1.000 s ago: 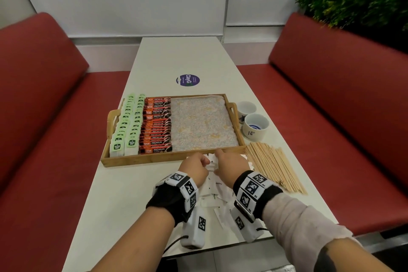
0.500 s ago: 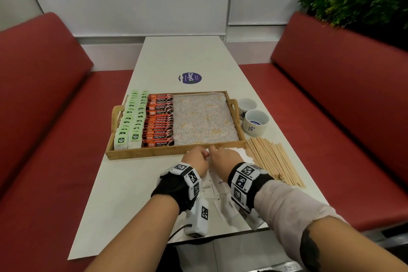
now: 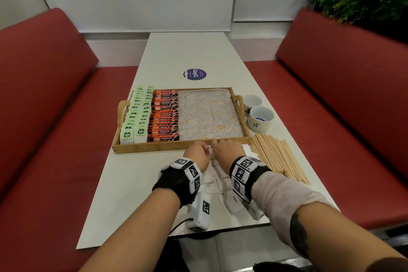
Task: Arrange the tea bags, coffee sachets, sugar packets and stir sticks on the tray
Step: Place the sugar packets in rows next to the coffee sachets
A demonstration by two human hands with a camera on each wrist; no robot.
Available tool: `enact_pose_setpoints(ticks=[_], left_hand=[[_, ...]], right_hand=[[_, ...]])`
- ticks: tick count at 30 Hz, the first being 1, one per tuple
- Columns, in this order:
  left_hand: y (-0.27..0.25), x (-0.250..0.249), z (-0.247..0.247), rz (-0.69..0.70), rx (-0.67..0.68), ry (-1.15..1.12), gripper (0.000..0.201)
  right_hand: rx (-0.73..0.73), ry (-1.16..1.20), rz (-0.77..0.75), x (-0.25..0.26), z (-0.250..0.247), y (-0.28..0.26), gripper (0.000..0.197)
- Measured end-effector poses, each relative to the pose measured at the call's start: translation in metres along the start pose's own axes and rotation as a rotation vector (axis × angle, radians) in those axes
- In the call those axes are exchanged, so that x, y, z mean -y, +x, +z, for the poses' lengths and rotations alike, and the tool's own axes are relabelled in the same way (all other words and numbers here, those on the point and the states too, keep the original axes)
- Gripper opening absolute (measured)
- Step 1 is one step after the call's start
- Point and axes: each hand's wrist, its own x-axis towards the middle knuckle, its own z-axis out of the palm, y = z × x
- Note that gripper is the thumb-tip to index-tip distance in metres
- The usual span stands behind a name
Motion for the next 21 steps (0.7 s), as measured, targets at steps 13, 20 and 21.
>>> enact_pose_setpoints(ticks=[13,20,21], left_hand=[[-0.006,-0.008,-0.018,-0.098,0.004,-0.529,0.029],[-0.020,-0.025,-0.040,-0.073,0.341,-1.274,0.075],[-0.020,-0.027,-0.044,-0.077,0.355,-1.342,0.072]], right_hand=[[-0.231,0.260,0.026,-0.007,-0.035,-0.013,0.027],[-0.535,0.477,-0.032,0.013,-0.052,-0.019,0.023],[-0.554,0.514,-0.065,0.016,-0.053,-0.017,0.022]])
